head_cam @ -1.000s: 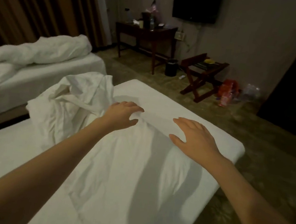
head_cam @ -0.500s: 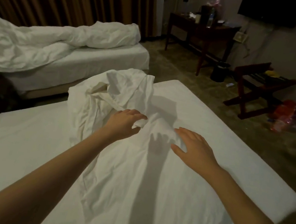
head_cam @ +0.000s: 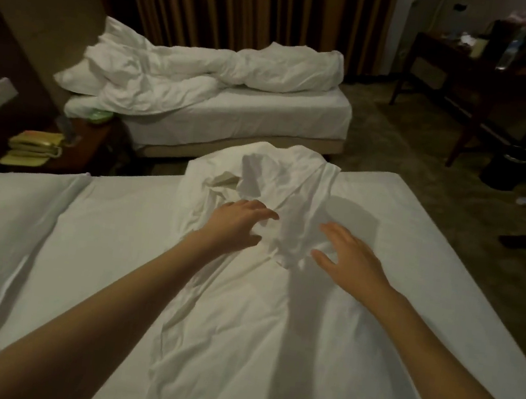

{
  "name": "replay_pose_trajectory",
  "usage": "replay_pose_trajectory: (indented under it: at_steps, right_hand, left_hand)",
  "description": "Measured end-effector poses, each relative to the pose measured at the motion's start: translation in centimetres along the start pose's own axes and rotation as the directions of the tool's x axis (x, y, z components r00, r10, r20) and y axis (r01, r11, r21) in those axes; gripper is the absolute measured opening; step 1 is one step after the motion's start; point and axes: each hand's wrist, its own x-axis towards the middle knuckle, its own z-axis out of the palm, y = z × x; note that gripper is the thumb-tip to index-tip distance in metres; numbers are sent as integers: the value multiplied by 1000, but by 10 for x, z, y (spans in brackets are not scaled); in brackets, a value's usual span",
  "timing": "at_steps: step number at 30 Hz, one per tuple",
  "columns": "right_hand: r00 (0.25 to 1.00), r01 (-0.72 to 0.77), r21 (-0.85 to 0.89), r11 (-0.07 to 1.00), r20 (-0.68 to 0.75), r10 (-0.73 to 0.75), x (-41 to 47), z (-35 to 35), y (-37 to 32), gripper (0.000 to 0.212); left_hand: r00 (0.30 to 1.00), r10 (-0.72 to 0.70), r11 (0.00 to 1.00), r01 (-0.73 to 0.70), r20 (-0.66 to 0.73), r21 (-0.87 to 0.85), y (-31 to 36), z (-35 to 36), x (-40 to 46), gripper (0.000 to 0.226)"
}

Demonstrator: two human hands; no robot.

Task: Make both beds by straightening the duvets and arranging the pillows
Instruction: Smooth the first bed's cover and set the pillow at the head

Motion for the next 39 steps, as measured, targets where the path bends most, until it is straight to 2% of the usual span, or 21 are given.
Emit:
replay_pose_trajectory:
  at_steps: [5, 10, 16, 20, 24, 27, 30, 32, 35, 37, 39]
  right_hand:
    - [1000, -11, 89, 996, 18, 9, 34, 0, 1, 59]
    - [999, -15, 85, 996, 38, 12, 66, 10, -10, 60]
    - [995, -102, 56, 993, 2, 102, 117, 11, -7, 61]
    - [978, -207, 87, 974, -21, 210, 165, 24, 0, 62]
    - [968, -247, 162, 955, -3, 250, 215, 46, 3, 65]
    - [967, -246, 185, 952, -26, 255, 250, 63, -1, 67]
    - [970, -211, 195, 958, -76, 229, 278, 75, -12, 68]
    - [972, -181, 198, 963, -112, 206, 292, 78, -22, 64]
    - [966, -154, 256, 954, -162, 200, 310, 74, -41, 58]
    - [966, -119, 294, 948, -186, 179, 322, 69, -52, 57]
    - [971, -89, 287, 954, -188, 147, 335, 64, -63, 56]
  left_hand:
    - [999, 24, 999, -23, -32, 43, -19, 1, 11, 56]
    - [993, 108, 990, -103, -39, 100, -38, 5, 33, 60]
    - [978, 195, 944, -207, 69, 257, -67, 13, 80, 72]
    - [941, 334, 924, -338, 50, 180, -102, 37, 119, 66]
    - [920, 386, 921, -379, -65, 92, -147, 62, 150, 59]
    - [925, 345, 938, -343, -157, 41, -177, 76, 166, 49]
    - [912, 296, 951, -310, -286, -7, -193, 85, 173, 30]
    - [921, 181, 964, -236, -345, -124, -202, 79, 174, 20]
    - [931, -38, 948, -82, -364, -307, -225, 64, 180, 21]
    - [902, -147, 909, -39, -407, -416, -243, 52, 183, 22]
    - [885, -263, 825, 0, -384, -565, -261, 40, 184, 20]
